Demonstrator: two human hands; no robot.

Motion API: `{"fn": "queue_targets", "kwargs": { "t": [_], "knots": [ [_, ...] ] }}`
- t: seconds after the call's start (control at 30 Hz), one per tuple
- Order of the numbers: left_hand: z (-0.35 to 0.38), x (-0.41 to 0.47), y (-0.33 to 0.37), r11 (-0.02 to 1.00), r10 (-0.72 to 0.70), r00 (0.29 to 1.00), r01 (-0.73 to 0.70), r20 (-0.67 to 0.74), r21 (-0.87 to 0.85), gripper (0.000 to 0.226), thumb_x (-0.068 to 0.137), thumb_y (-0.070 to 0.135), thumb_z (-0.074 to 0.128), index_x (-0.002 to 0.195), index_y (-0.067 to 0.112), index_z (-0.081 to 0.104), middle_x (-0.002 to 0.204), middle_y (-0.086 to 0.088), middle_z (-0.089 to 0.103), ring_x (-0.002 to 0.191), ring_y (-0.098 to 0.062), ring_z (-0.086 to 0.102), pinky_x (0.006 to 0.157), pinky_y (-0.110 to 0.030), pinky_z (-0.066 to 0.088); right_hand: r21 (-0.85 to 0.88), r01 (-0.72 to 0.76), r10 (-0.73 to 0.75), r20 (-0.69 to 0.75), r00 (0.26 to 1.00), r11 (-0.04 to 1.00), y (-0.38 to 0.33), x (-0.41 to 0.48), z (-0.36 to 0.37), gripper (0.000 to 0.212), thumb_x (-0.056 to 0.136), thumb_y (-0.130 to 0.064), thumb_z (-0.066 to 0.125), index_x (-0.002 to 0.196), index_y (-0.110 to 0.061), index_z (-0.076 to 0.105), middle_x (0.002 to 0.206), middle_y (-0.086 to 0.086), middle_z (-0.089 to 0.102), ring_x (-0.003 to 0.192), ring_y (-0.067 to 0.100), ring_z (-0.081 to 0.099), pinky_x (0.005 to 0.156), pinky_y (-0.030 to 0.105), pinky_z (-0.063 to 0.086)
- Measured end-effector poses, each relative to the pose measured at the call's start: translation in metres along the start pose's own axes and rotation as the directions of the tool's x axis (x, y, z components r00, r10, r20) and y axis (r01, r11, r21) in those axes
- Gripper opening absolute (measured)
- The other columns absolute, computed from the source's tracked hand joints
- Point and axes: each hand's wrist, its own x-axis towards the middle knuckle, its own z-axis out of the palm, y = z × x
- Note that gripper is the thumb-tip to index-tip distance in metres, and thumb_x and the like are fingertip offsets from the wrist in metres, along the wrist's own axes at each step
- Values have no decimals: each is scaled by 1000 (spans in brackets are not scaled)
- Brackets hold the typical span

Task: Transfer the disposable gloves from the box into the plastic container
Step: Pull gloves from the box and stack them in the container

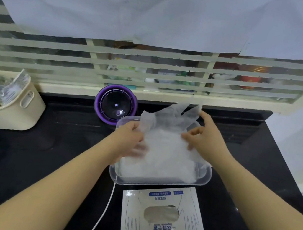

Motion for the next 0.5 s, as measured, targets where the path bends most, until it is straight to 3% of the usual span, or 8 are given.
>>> {"fn": "queue_targets", "kwargs": {
  "t": [0.1,0.17,0.2,0.23,0.3,0.37,0.43,0.5],
  "knots": [
    [-9,1,-11,903,296,932,-202,-209,379,72,93,5,55,152,22,18,124,-3,44,89,-12,52,66,-16,44,-108,42,-40,15,999,993,6,4,20,82,86,-8,65,149,-29,17,77,11,65,58,15,63,42,10,40],
    [-11,-4,-14,587,714,669,-413,-204,697,65,90,8,59,147,16,31,129,-3,38,89,-7,48,69,-13,41,-113,42,-40,16,999,993,8,6,30,84,87,-4,63,149,-32,14,78,16,63,62,22,61,41,11,42],
    [-7,-6,-15,414,820,566,-485,-85,770,55,89,8,60,140,15,42,126,-4,42,90,-8,50,70,-16,45,-121,44,-43,14,999,992,9,6,33,85,87,-3,62,149,-33,13,78,17,62,61,22,59,43,15,45],
    [-1,-6,-15,263,837,540,-531,82,806,45,90,10,59,134,16,50,124,-3,47,93,-10,53,74,-19,49,-146,52,-50,11,999,988,10,8,37,85,87,-3,61,149,-34,13,77,16,61,61,21,59,47,21,51],
    [14,2,-20,194,640,701,-543,314,817,39,95,20,56,134,22,50,132,2,45,109,-14,52,90,-27,48,-206,59,-56,19,998,977,11,8,42,84,87,-4,61,150,-31,12,77,11,59,62,20,59,59,32,57],
    [22,18,-31,172,330,868,-441,370,881,52,95,32,56,144,26,39,146,2,34,129,-20,40,102,-36,41,-268,40,-28,48,998,962,12,8,41,86,88,-10,63,151,-26,7,91,7,60,73,19,61,72,34,57],
    [26,29,-37,118,196,909,-394,368,911,63,93,39,58,149,27,30,154,-1,24,137,-24,31,106,-41,37,-433,78,-80,13,997,898,11,5,35,92,86,-21,67,152,-21,3,129,6,48,102,19,55,88,30,51],
    [27,37,-40,102,168,910,-399,379,911,66,93,43,58,150,27,28,157,0,19,140,-24,27,108,-42,33,-607,274,-387,-59,920,746,4,1,27,85,85,-25,68,151,-16,16,145,5,35,126,23,40,99,34,44]
  ]
}}
